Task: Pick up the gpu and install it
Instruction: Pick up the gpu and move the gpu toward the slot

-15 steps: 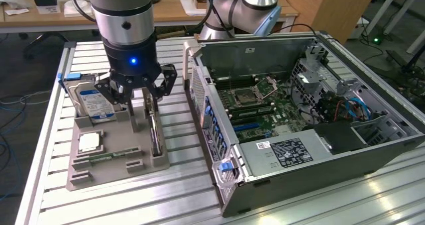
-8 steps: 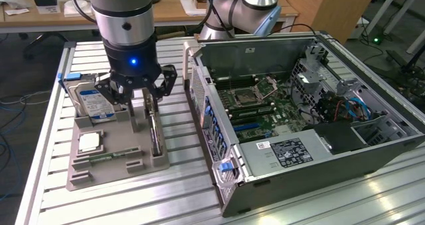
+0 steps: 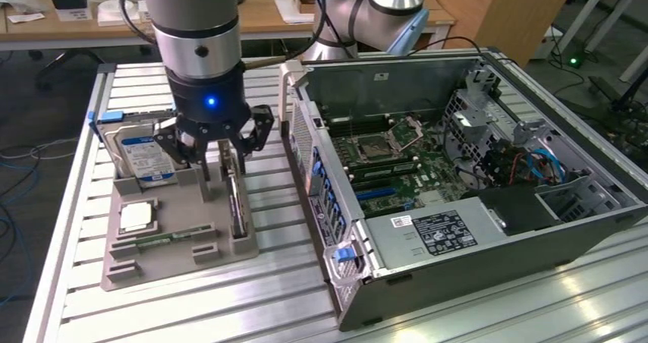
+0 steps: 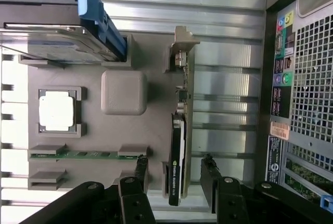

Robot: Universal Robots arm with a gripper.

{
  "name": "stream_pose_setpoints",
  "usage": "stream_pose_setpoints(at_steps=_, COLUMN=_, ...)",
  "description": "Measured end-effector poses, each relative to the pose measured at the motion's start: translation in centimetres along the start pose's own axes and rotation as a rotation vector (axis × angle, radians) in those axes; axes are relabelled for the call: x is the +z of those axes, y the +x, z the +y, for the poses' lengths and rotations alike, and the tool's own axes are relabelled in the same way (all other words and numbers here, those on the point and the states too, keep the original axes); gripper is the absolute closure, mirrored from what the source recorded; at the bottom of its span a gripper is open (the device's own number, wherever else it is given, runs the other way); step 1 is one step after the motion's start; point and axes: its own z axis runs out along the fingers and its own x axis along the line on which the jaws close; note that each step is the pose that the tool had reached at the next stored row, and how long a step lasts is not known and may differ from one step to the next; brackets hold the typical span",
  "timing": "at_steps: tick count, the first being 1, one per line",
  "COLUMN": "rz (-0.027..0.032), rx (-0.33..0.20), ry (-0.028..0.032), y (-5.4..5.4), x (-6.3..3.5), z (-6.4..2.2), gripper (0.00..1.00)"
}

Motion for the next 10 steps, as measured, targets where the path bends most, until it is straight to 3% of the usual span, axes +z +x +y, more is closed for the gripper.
stream_pose_setpoints(at_steps=10, rz=0.0, rx=0.002, ry=0.0022, y=-0.1, x=1.8, z=-0.06, gripper=0.47)
